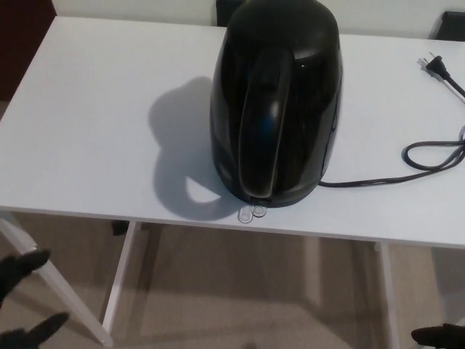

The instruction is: The robot walk towards a table in front and click the button on the base of the boilling pot using its left middle finger

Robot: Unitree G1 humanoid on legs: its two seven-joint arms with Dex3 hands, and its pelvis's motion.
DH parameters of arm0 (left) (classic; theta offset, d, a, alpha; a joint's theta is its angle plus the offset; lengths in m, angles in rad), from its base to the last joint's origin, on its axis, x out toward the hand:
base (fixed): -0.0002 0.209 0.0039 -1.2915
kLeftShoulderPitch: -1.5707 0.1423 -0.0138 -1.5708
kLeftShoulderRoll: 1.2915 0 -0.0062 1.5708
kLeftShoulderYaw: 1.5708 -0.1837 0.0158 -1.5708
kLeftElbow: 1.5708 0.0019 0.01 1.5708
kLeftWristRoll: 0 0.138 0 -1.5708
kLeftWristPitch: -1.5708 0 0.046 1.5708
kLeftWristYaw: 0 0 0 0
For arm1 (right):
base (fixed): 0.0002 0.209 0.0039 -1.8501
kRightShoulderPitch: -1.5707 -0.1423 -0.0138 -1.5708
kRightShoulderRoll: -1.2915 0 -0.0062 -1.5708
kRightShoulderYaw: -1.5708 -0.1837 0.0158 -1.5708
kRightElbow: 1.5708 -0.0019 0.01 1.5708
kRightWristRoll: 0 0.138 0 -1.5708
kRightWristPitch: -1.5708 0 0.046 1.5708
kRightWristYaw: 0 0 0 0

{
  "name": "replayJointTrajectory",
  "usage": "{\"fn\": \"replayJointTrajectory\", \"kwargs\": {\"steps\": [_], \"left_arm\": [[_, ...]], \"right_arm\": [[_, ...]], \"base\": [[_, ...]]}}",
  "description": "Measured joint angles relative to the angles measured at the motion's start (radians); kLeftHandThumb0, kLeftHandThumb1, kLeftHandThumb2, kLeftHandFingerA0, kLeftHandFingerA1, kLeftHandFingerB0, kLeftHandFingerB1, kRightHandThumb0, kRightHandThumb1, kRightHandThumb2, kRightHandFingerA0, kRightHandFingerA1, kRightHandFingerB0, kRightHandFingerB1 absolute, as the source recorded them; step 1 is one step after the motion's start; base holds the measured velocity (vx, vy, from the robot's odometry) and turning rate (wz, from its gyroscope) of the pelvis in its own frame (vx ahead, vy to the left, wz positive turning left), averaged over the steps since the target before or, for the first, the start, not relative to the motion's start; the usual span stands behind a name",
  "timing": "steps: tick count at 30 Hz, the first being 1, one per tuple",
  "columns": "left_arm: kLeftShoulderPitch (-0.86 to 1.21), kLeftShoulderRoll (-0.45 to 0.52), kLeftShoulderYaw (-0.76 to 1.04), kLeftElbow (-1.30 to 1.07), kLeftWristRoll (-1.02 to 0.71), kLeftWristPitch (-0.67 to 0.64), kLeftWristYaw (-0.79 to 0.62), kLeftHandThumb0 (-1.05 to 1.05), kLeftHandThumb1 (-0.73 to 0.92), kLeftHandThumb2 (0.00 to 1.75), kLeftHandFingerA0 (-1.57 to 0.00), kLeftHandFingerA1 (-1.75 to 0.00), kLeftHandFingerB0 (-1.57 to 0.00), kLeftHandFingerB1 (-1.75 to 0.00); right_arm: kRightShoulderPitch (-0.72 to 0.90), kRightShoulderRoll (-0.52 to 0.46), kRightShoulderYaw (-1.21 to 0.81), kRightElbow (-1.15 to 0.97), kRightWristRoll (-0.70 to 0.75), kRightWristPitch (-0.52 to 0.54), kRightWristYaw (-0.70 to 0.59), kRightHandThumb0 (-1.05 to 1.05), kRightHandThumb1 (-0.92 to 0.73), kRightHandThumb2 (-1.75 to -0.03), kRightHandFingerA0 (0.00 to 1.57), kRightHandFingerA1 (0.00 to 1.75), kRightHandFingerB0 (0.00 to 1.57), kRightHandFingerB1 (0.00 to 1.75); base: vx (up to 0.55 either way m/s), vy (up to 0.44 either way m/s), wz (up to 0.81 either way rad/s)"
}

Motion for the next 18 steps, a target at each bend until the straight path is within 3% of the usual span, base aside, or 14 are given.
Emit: {"fn": "replayJointTrajectory", "kwargs": {"steps": [1,15,16,17,18], "left_arm": [[0.005,-0.001,-0.005,-0.041,0.003,-0.004,0.001,-0.57,0.36,0.69,-0.27,-0.45,-0.24,-0.40],[0.048,0.031,-0.198,-0.622,0.121,-0.045,-0.025,-0.67,0.38,0.74,-0.32,-0.43,-0.26,-0.40],[0.051,0.043,-0.217,-0.665,0.138,-0.053,-0.030,-0.67,0.38,0.74,-0.32,-0.43,-0.26,-0.40],[0.052,0.053,-0.233,-0.699,0.153,-0.061,-0.034,-0.64,0.46,0.56,-0.35,-0.35,-0.30,-0.31],[0.053,0.060,-0.245,-0.726,0.167,-0.068,-0.037,-0.64,0.47,0.56,-0.34,-0.35,-0.30,-0.31]], "right_arm": [[0.000,0.000,0.000,0.000,0.000,0.000,0.000,-0.45,-0.51,-0.80,0.65,0.59,0.45,0.52],[-0.010,0.001,0.000,0.000,-0.003,0.000,0.000,-0.43,-0.52,-0.79,0.69,0.60,0.48,0.52],[-0.011,0.001,0.000,0.000,-0.003,0.000,0.000,-0.43,-0.52,-0.79,0.69,0.60,0.48,0.52],[-0.011,0.001,0.000,0.000,-0.003,0.000,0.000,-0.42,-0.52,-0.78,0.68,0.60,0.48,0.52],[-0.012,0.001,0.000,0.000,-0.003,0.000,0.000,-0.42,-0.52,-0.78,0.68,0.60,0.48,0.52]], "base": [[0.00,0.000,0.00],[0.00,0.000,0.00],[0.00,0.000,0.00],[0.00,0.000,0.00],[0.00,0.000,0.00]]}}
